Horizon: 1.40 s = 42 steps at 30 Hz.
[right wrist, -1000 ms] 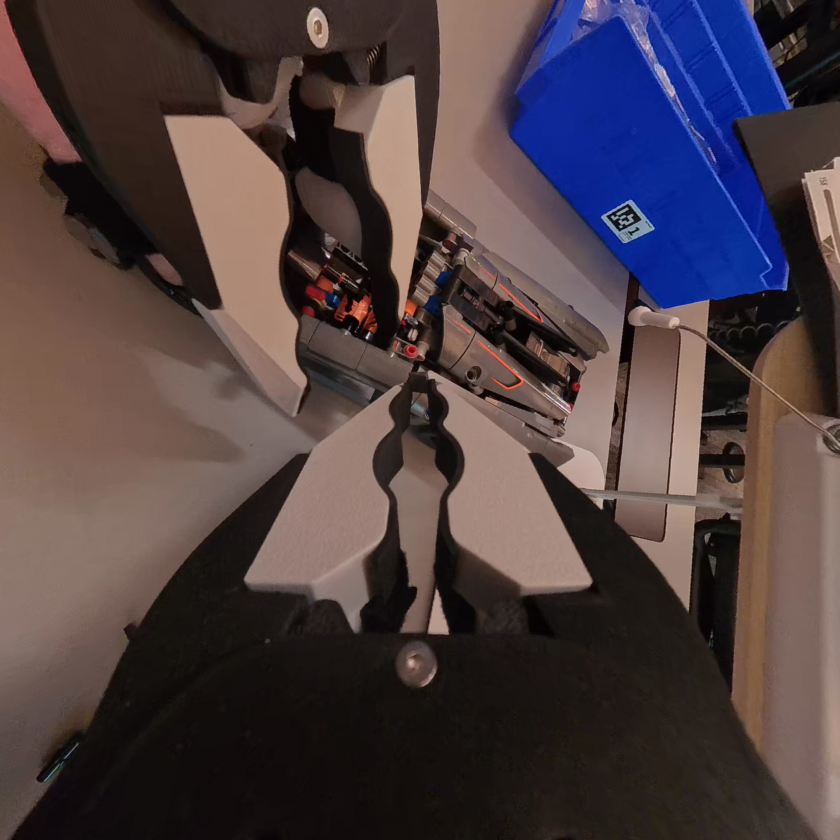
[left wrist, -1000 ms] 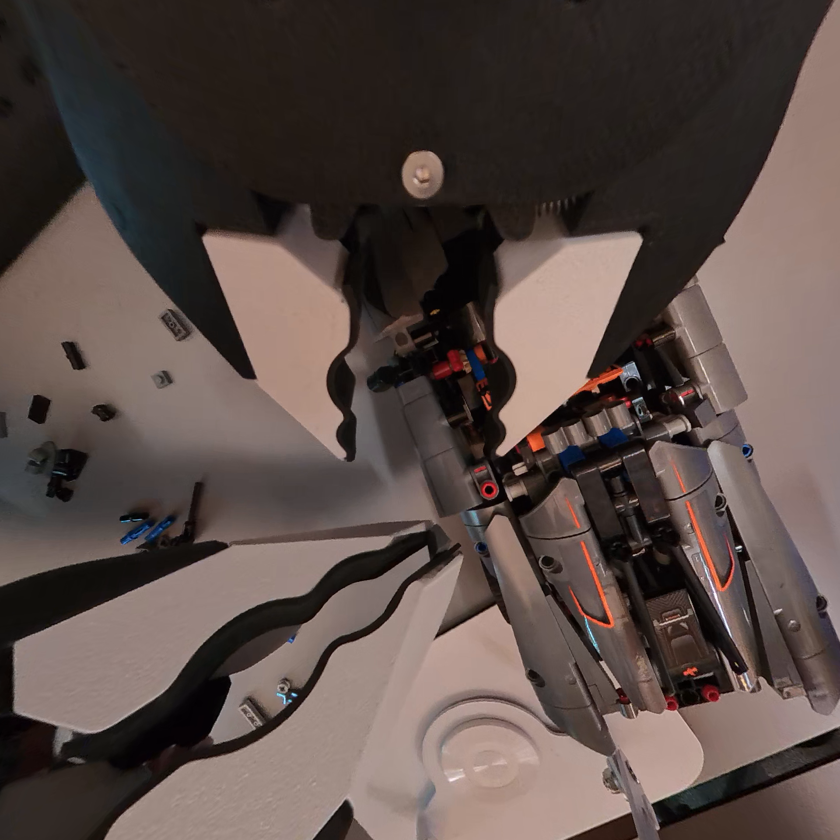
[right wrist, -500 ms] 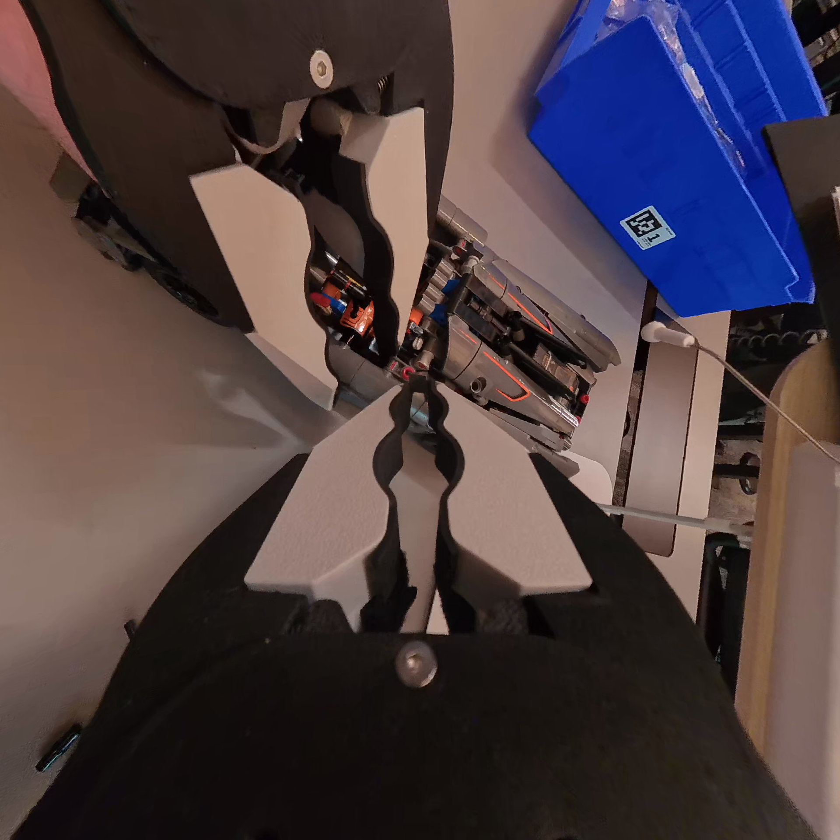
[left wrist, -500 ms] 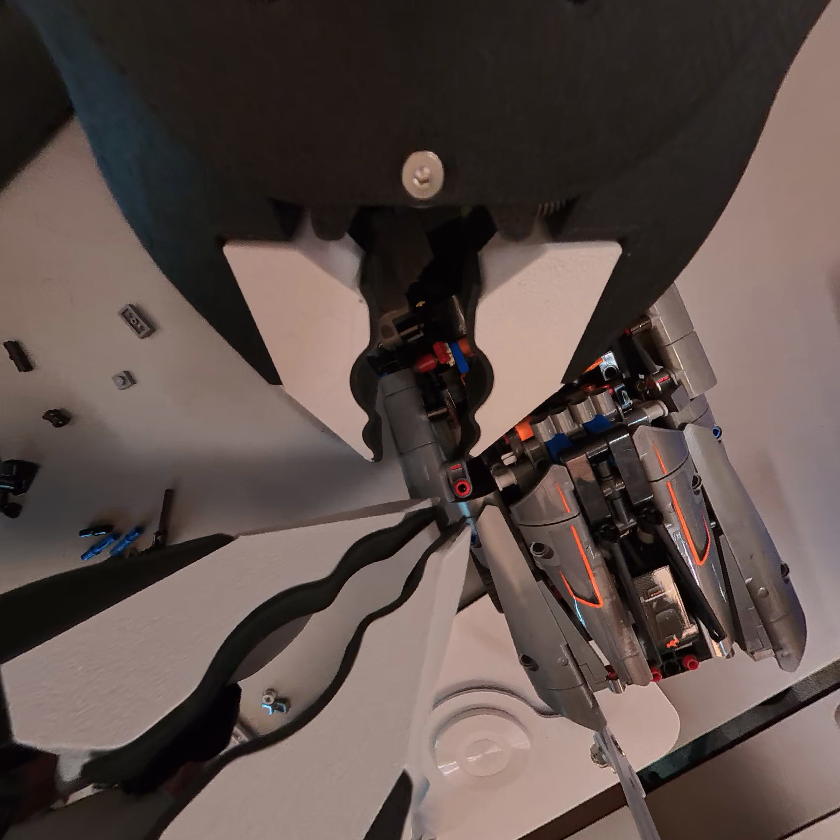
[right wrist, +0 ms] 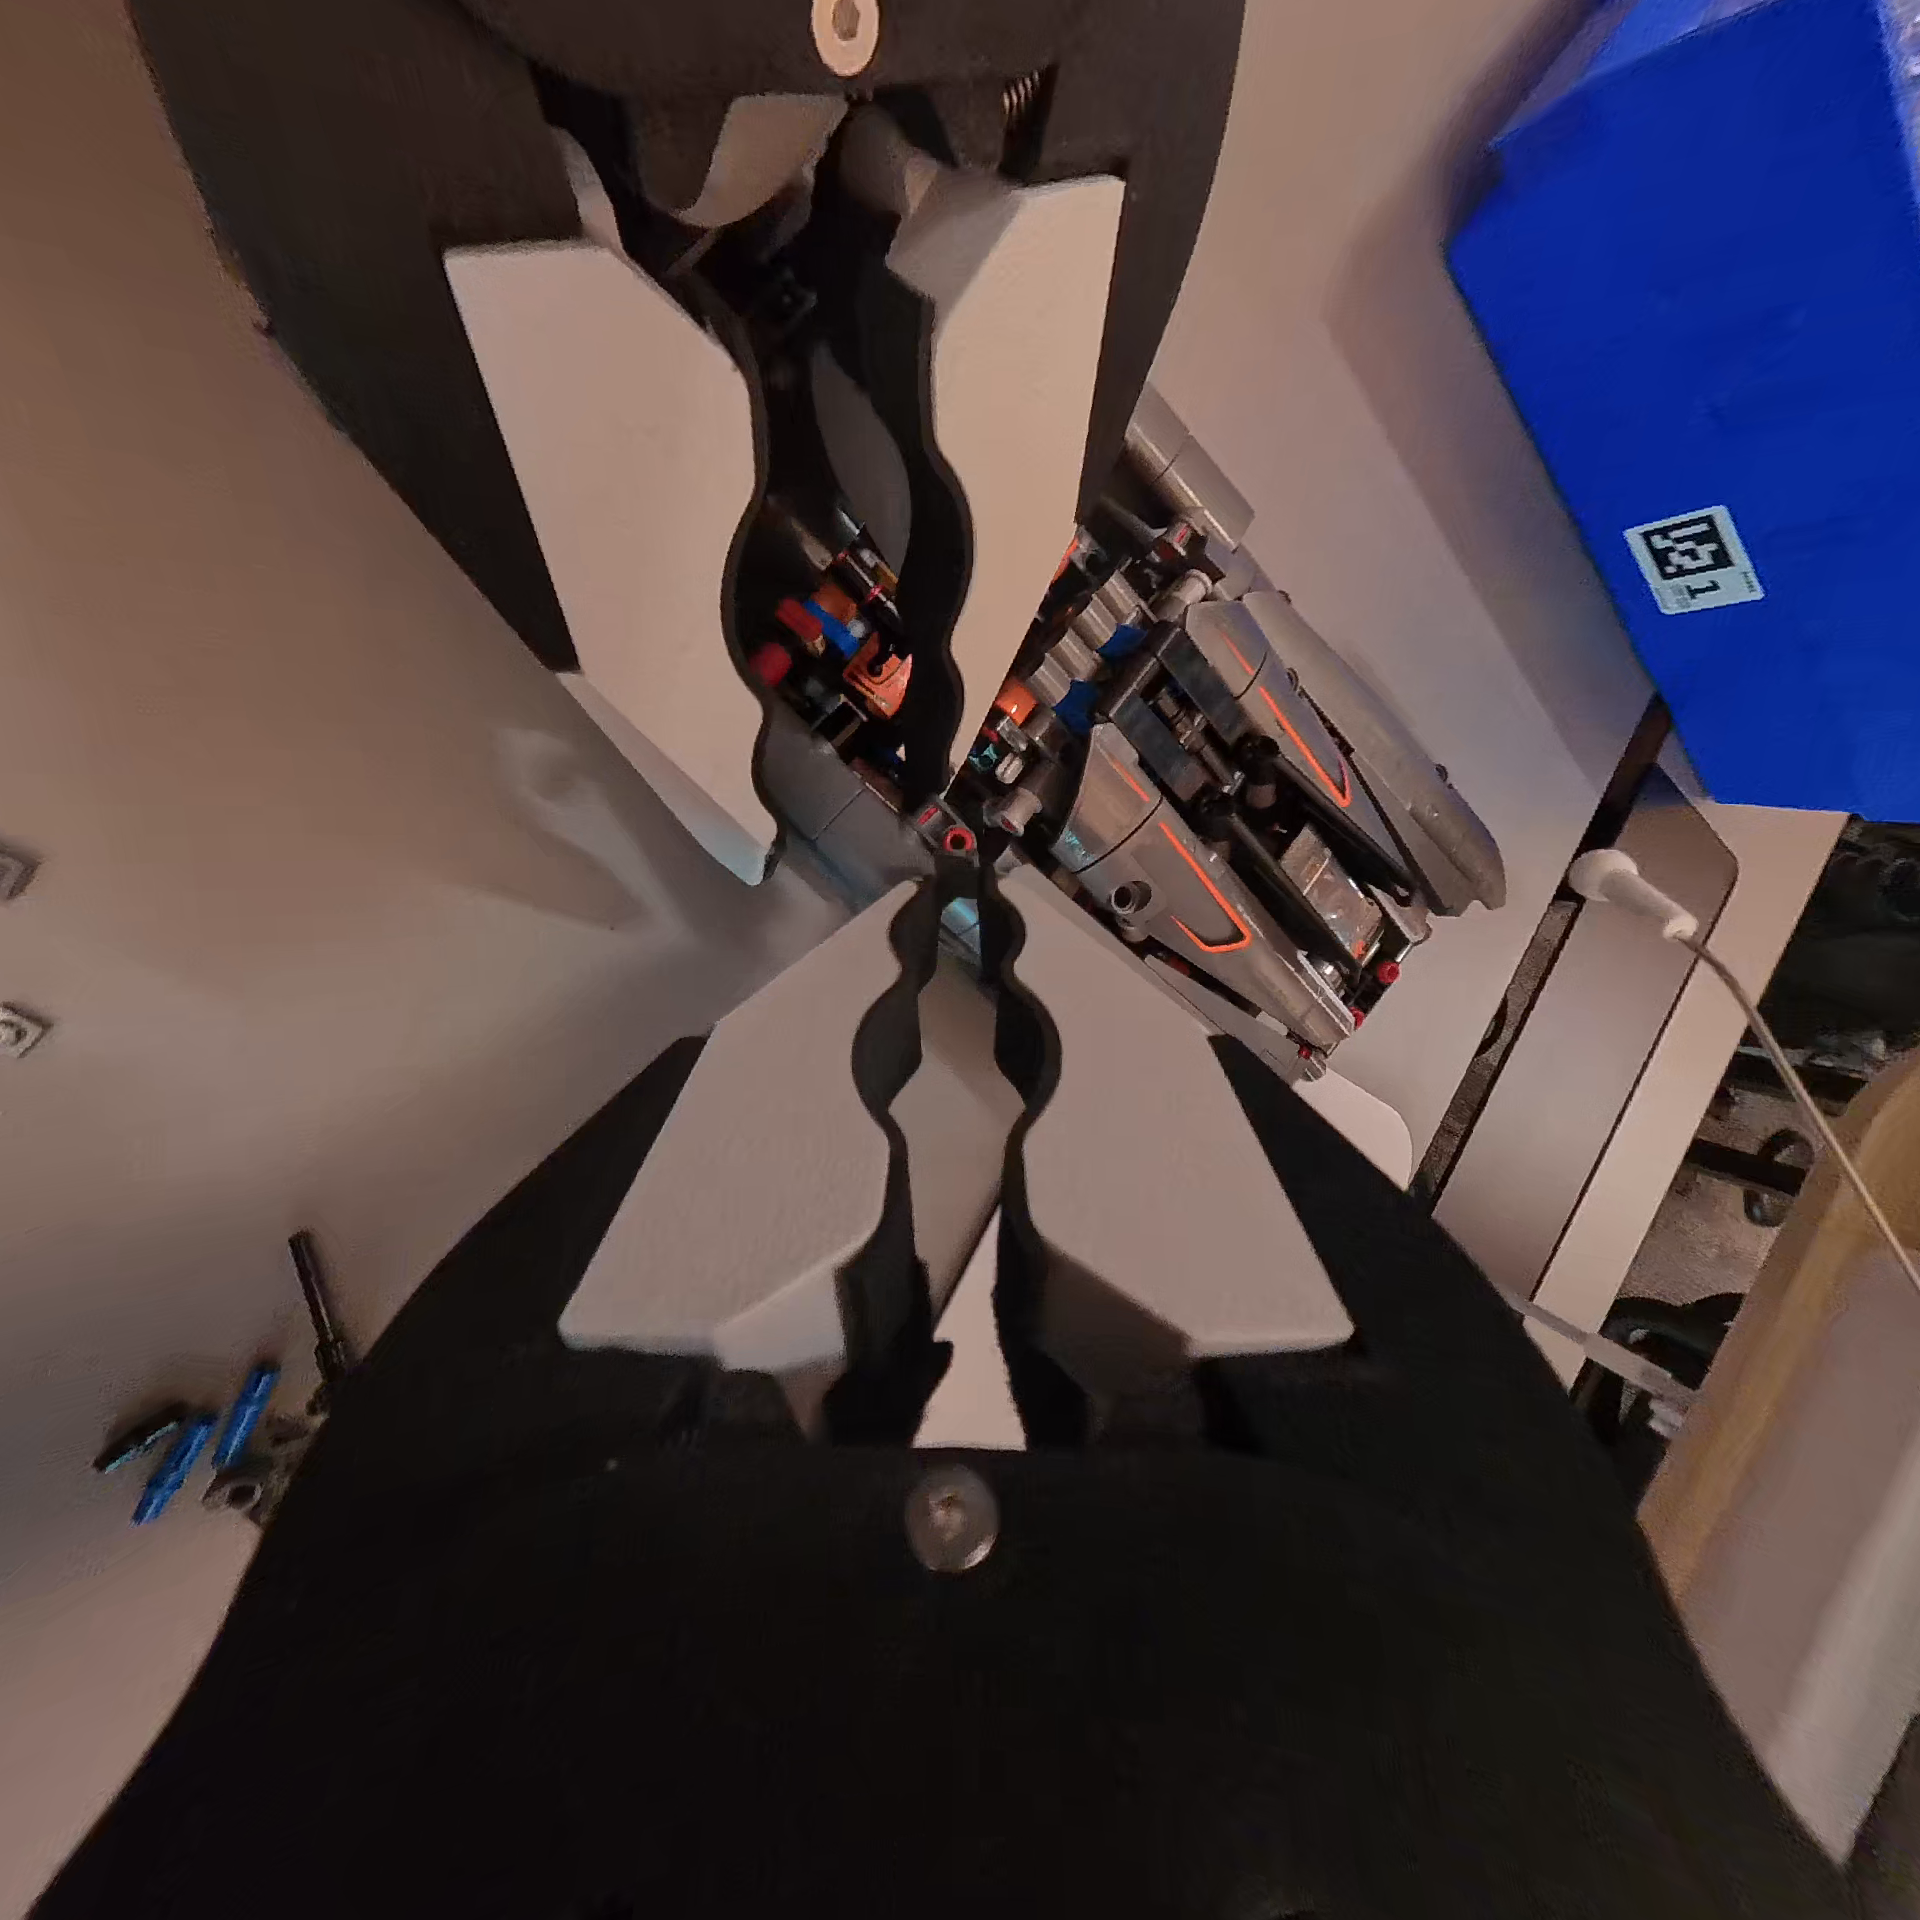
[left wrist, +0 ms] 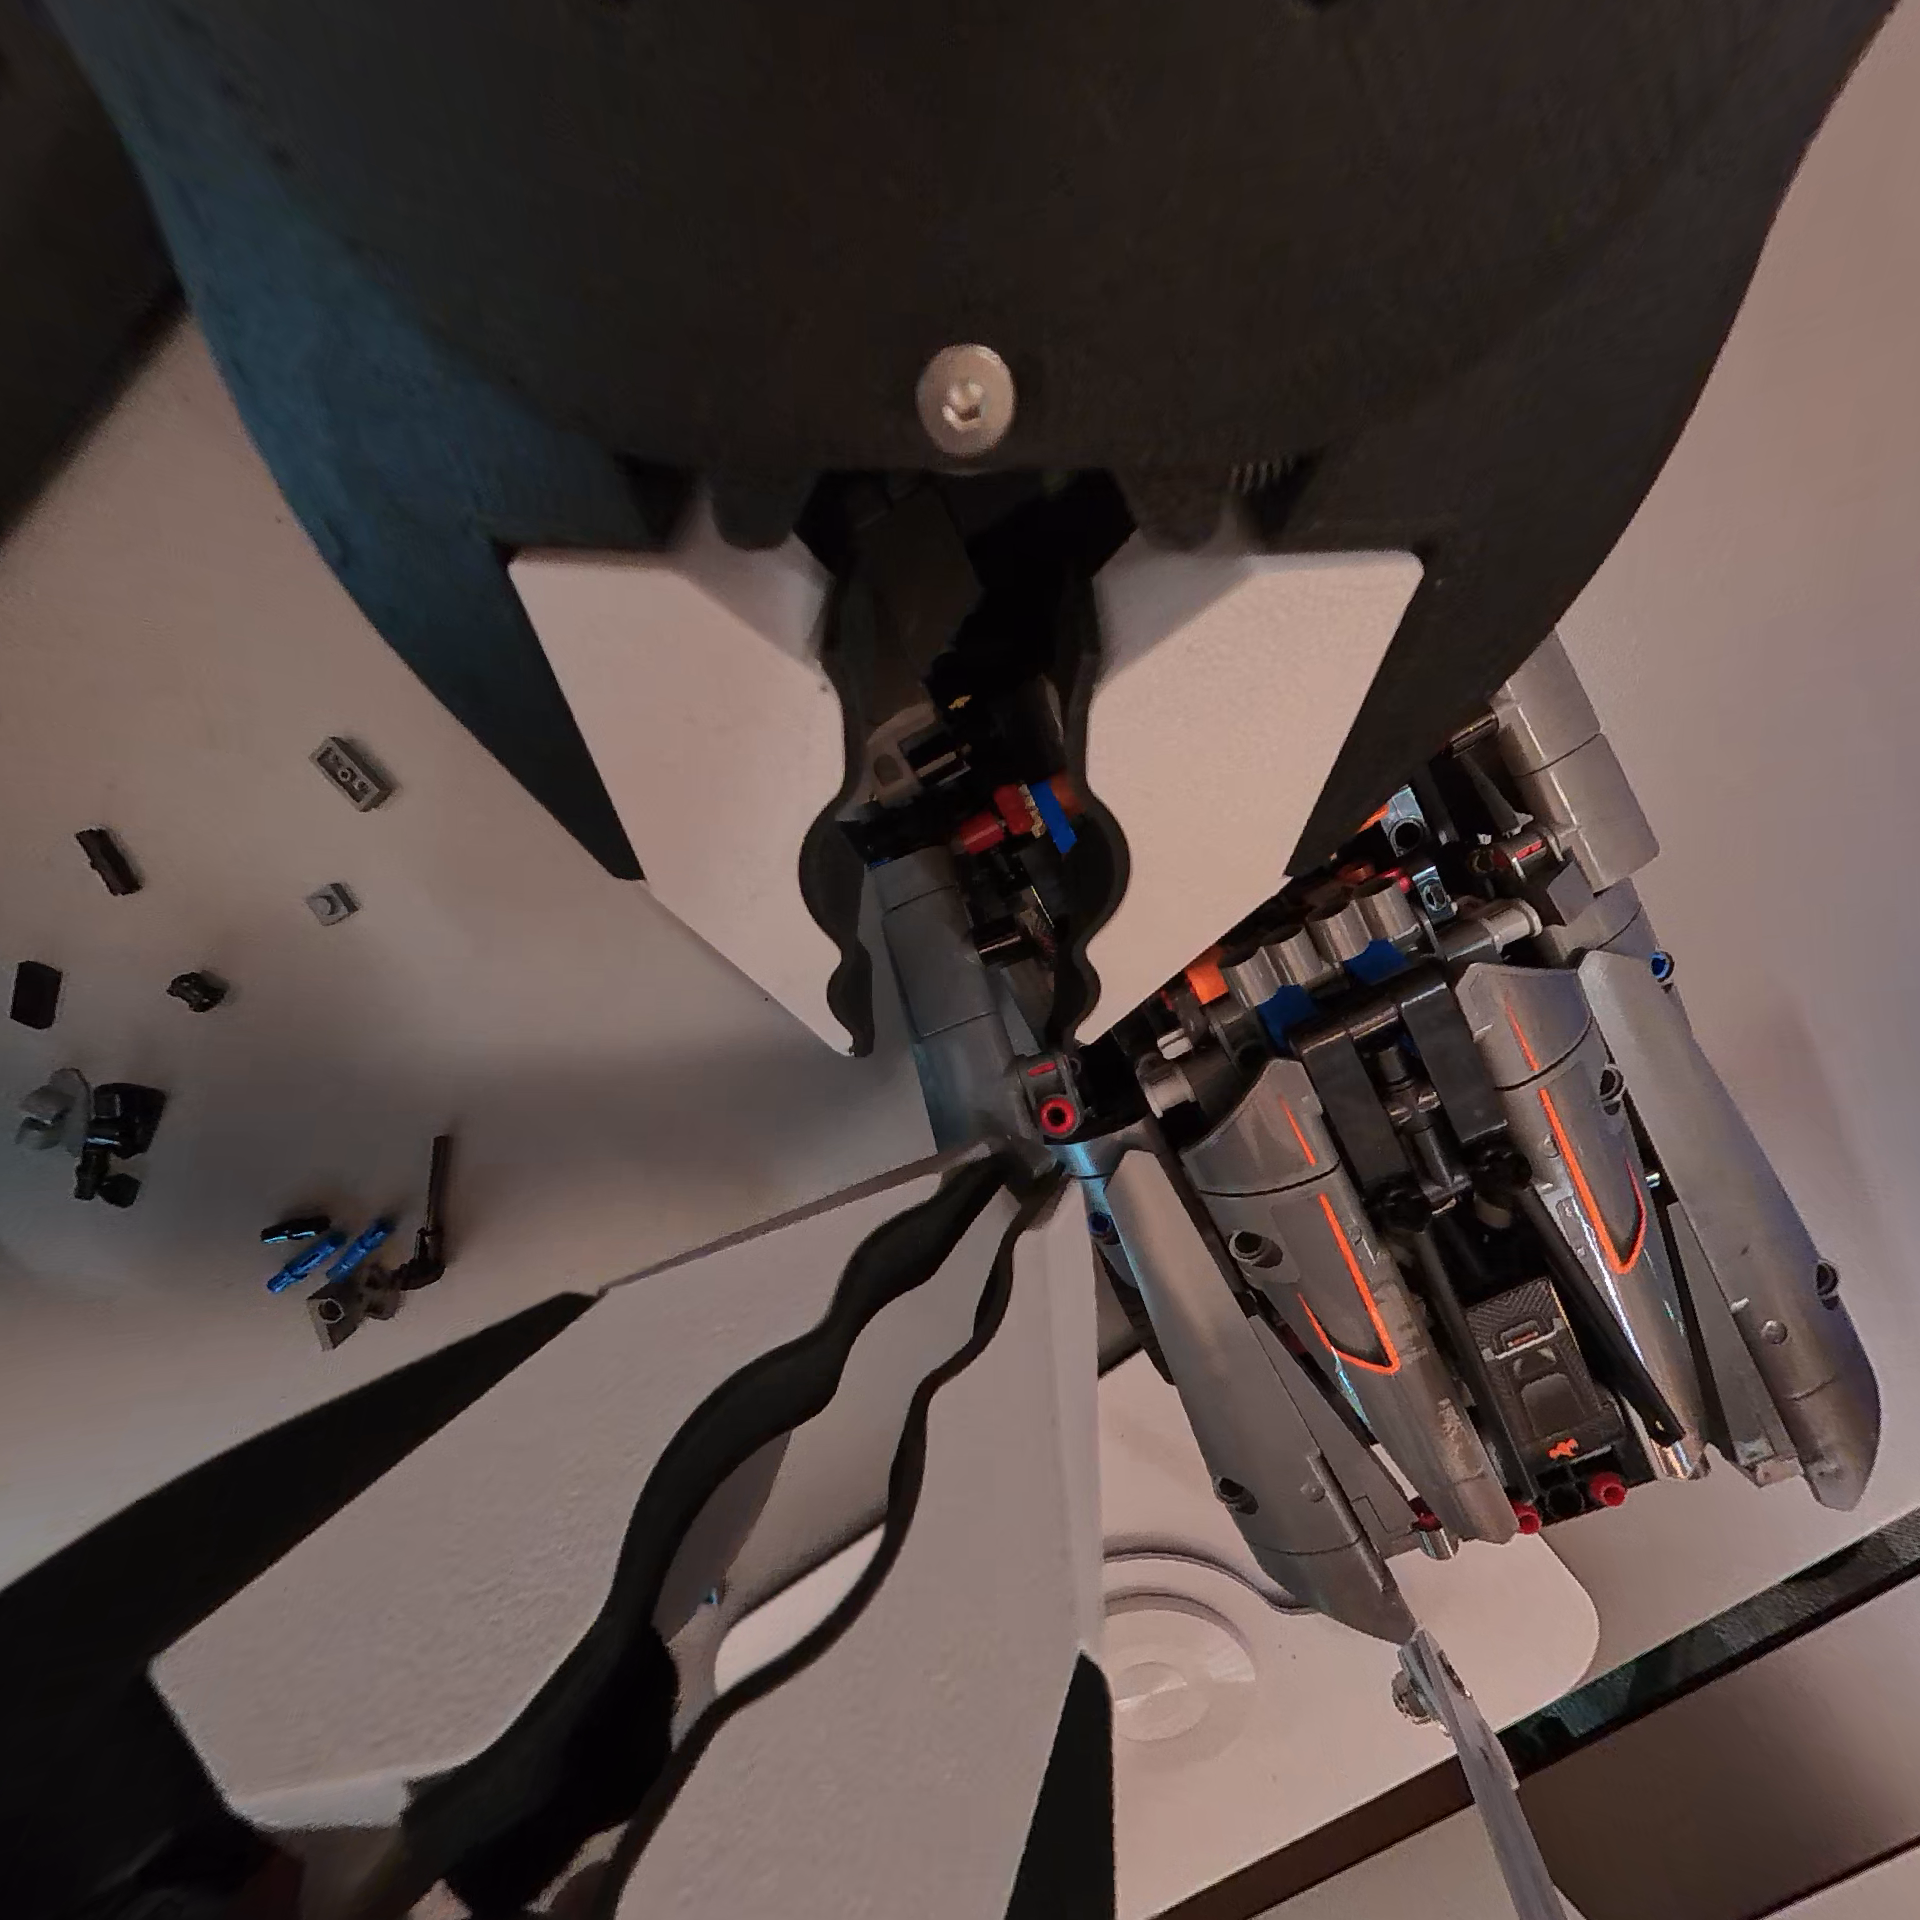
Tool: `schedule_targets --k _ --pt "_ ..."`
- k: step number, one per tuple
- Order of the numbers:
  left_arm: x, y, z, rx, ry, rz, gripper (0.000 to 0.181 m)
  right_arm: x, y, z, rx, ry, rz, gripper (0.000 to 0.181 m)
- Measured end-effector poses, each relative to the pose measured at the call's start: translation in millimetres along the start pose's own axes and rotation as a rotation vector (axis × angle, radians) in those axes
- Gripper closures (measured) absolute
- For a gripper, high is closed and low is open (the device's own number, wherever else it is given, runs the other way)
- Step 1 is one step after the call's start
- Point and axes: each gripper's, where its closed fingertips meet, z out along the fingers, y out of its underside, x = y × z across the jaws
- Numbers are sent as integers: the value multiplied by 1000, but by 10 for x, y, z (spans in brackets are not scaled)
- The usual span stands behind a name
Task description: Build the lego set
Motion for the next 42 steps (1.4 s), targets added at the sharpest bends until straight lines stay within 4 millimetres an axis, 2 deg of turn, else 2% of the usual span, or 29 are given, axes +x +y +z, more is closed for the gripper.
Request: schedule_targets --k 6,10,19,26,42 --pt "5 -2 5 4 6 3 148 -45 16 7 -58 -87 -45 175" --pt "5 -9 -13 17 20 -11 149 -6 21 -11 -86 -115 -95 175" --pt "33 -12 -38 42 77 -44 149 -29 47 38 -53 -165 -173 175" --pt "34 -25 -84 79 143 -108 150 -17 -17 -3 4 -104 -233 176" --pt "5 -70 -184 142 253 -258 153 25 -89 30 -76 17 -439 175"
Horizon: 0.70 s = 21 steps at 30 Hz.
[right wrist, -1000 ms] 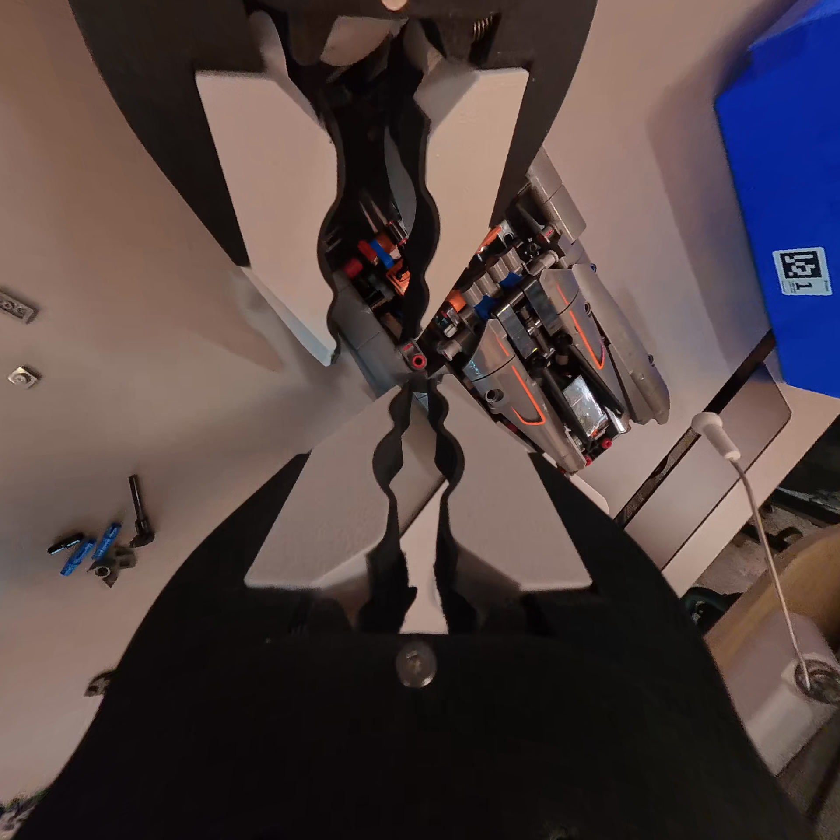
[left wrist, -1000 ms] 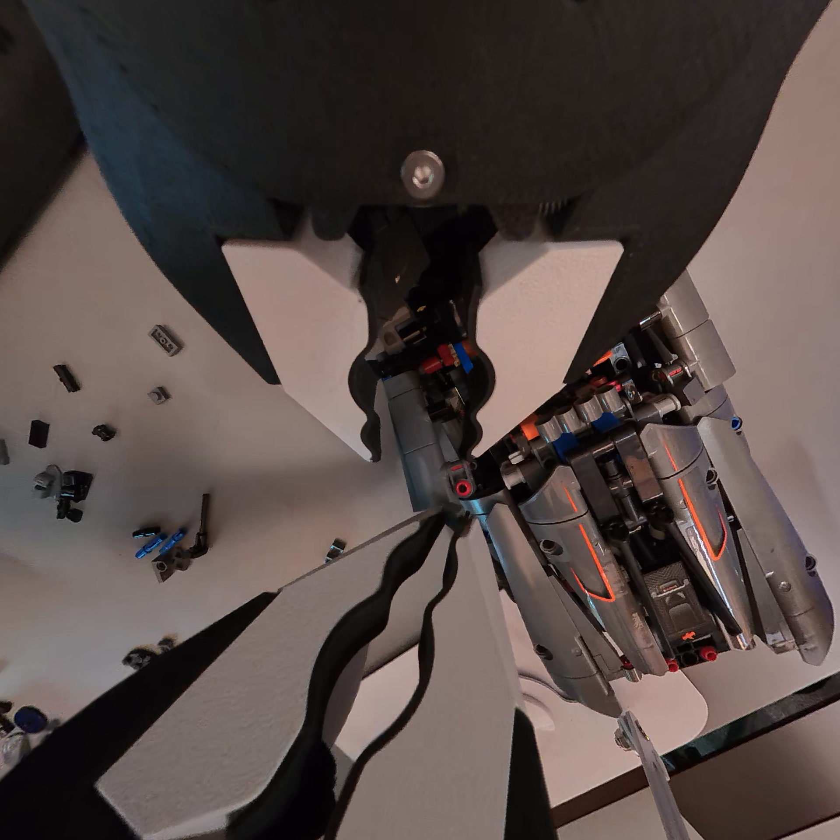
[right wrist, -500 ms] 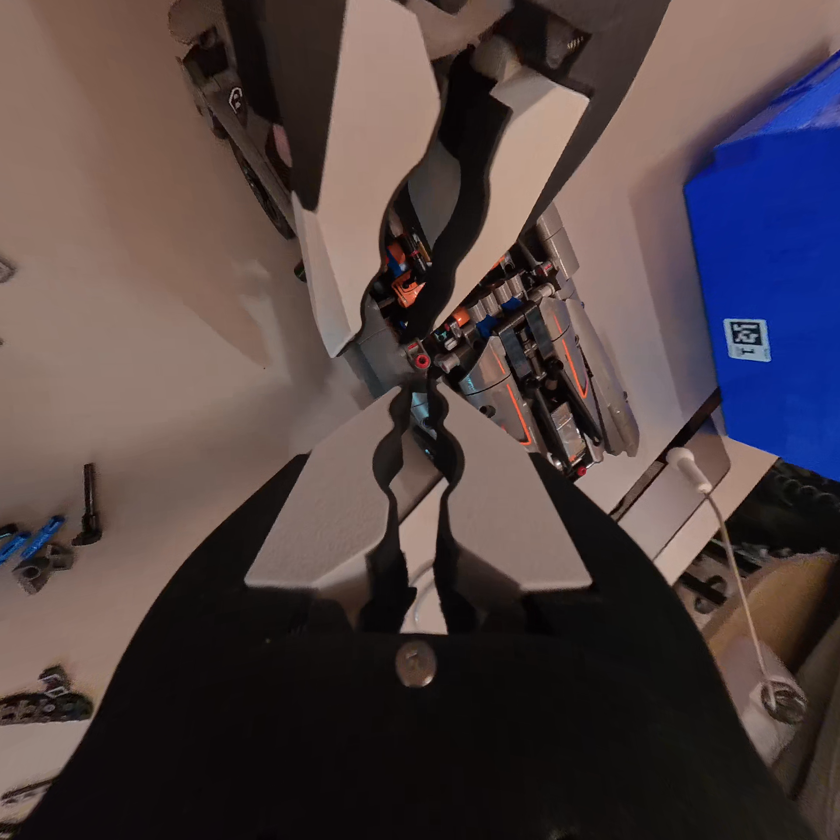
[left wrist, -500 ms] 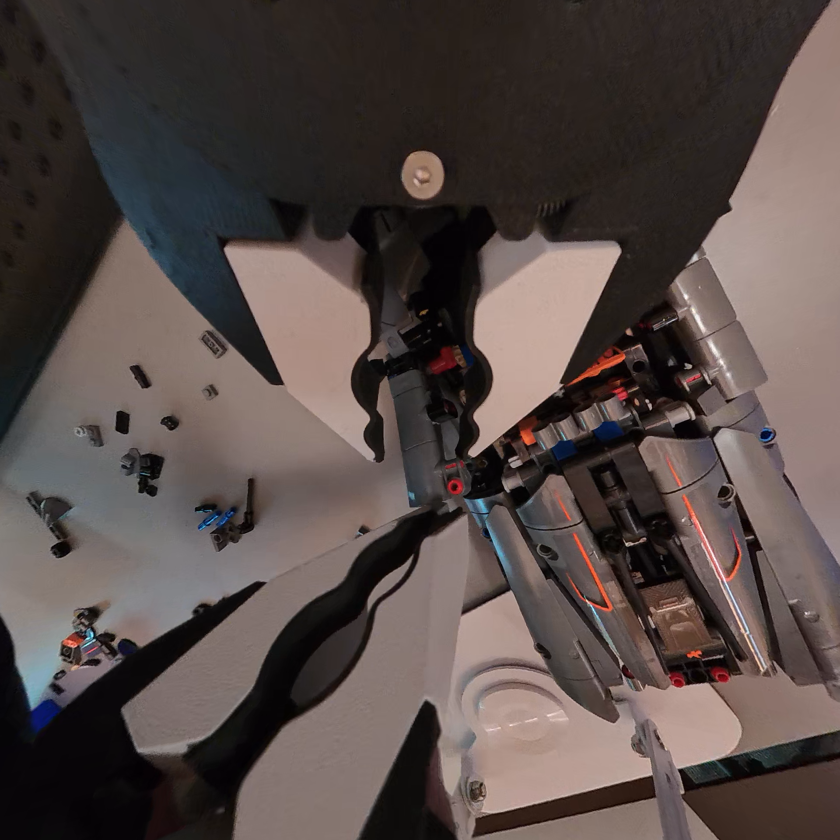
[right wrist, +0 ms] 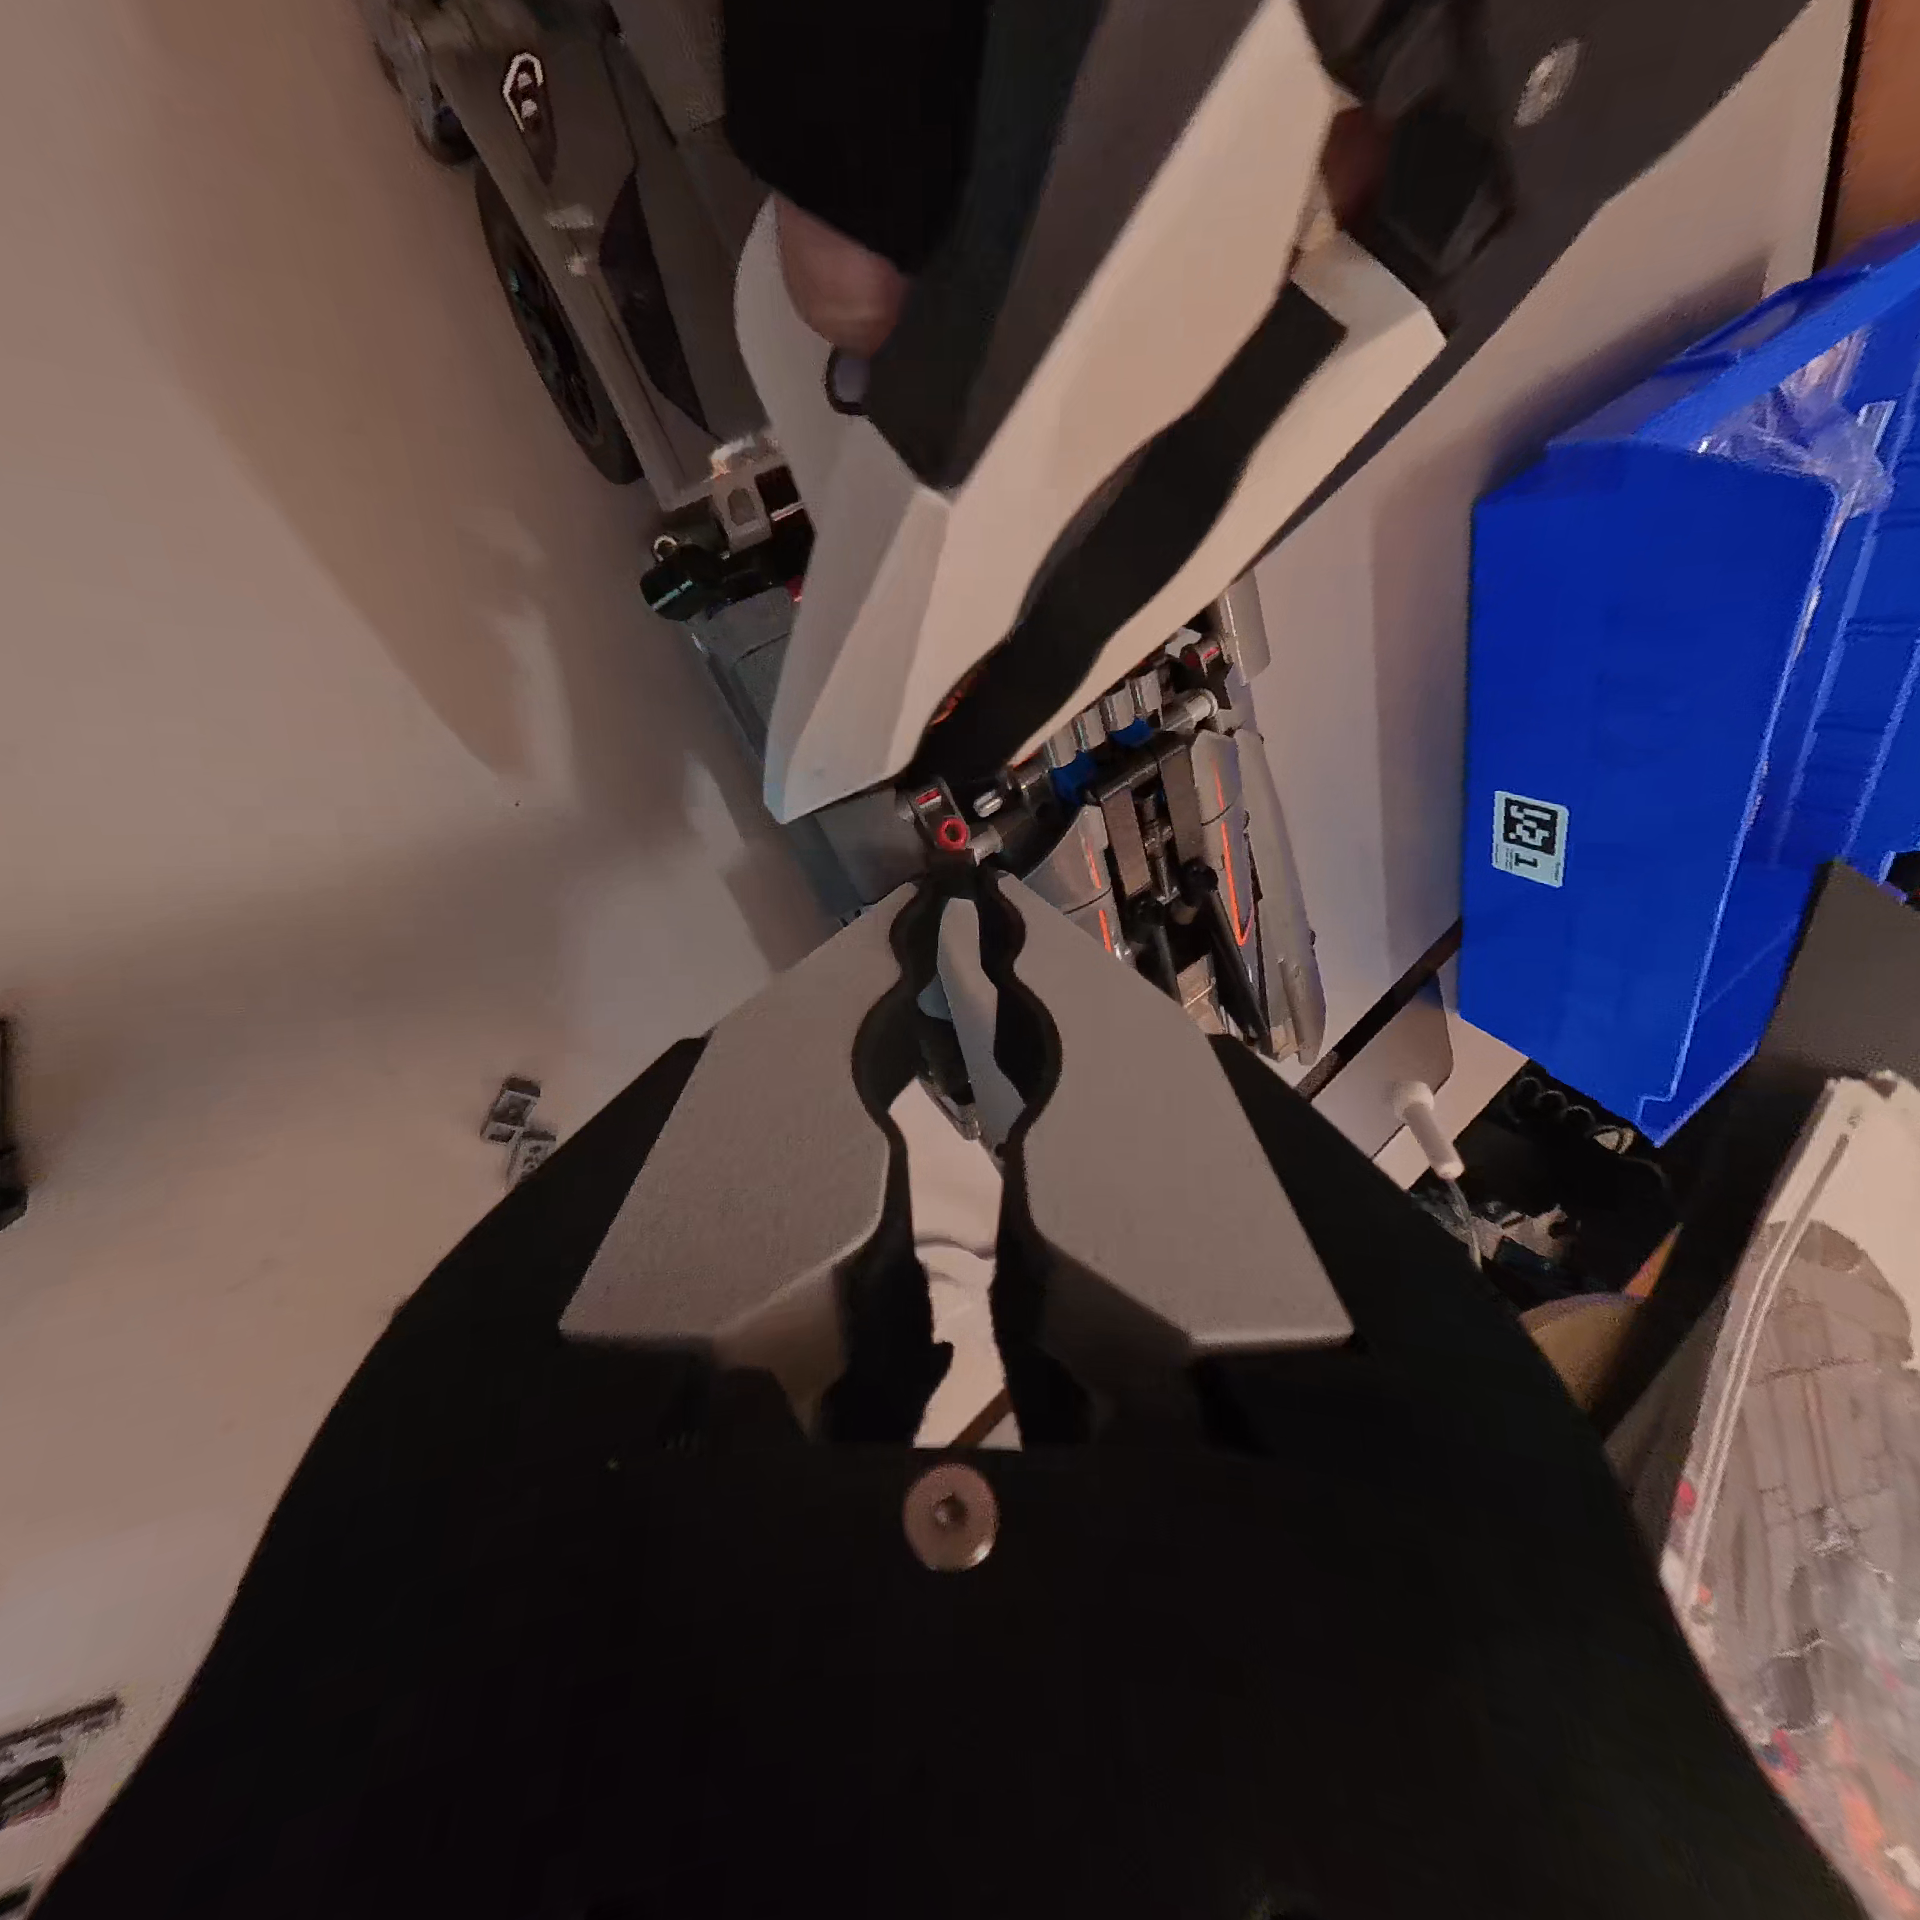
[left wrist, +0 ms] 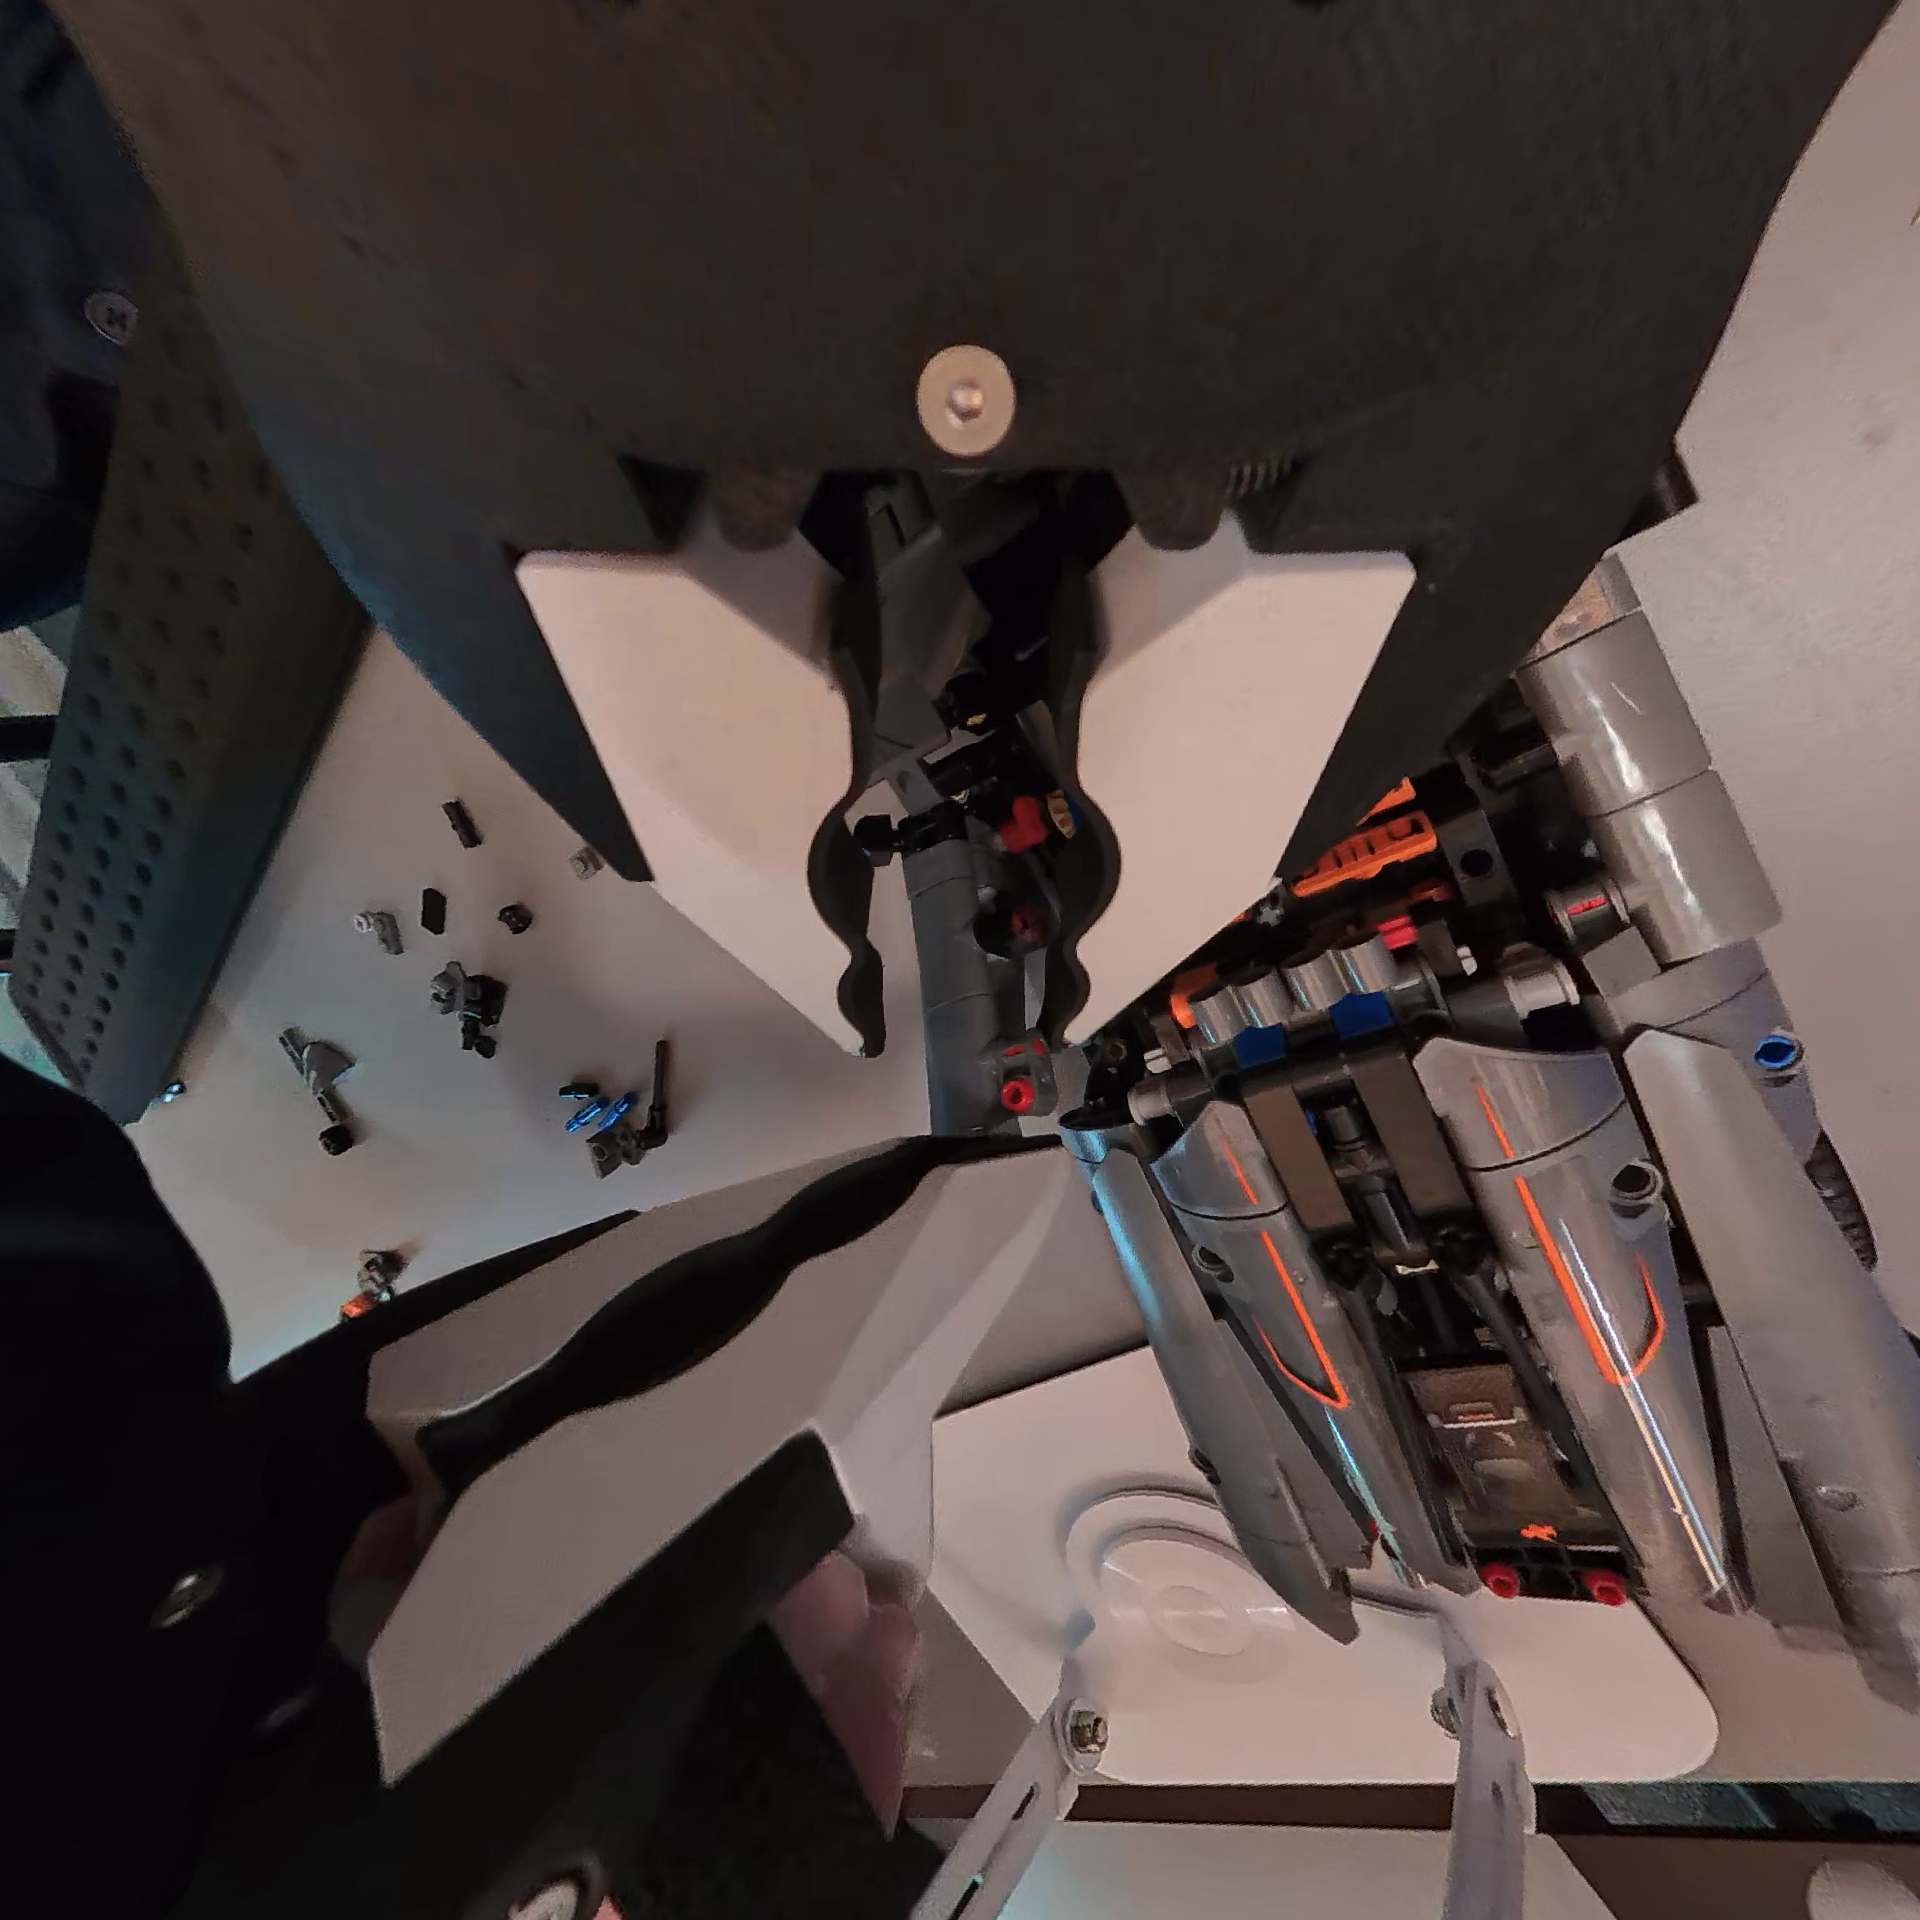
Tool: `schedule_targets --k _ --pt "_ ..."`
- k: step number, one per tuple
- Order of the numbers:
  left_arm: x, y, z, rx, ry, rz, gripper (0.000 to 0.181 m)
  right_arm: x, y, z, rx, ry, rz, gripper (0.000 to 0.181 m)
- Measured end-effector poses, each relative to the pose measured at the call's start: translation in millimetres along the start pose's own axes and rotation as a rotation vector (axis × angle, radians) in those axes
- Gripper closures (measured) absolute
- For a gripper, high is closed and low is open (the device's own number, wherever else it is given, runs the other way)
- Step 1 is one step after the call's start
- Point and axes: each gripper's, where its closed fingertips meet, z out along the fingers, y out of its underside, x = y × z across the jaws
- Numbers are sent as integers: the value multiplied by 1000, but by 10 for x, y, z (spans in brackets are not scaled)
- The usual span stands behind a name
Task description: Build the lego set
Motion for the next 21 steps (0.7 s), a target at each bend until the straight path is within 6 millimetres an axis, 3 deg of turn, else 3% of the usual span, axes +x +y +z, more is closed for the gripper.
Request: schedule_targets --k 21 --pt "14 28 -34 -3 55 -42 161 -32 -77 -11 -138 -122 -179 176"
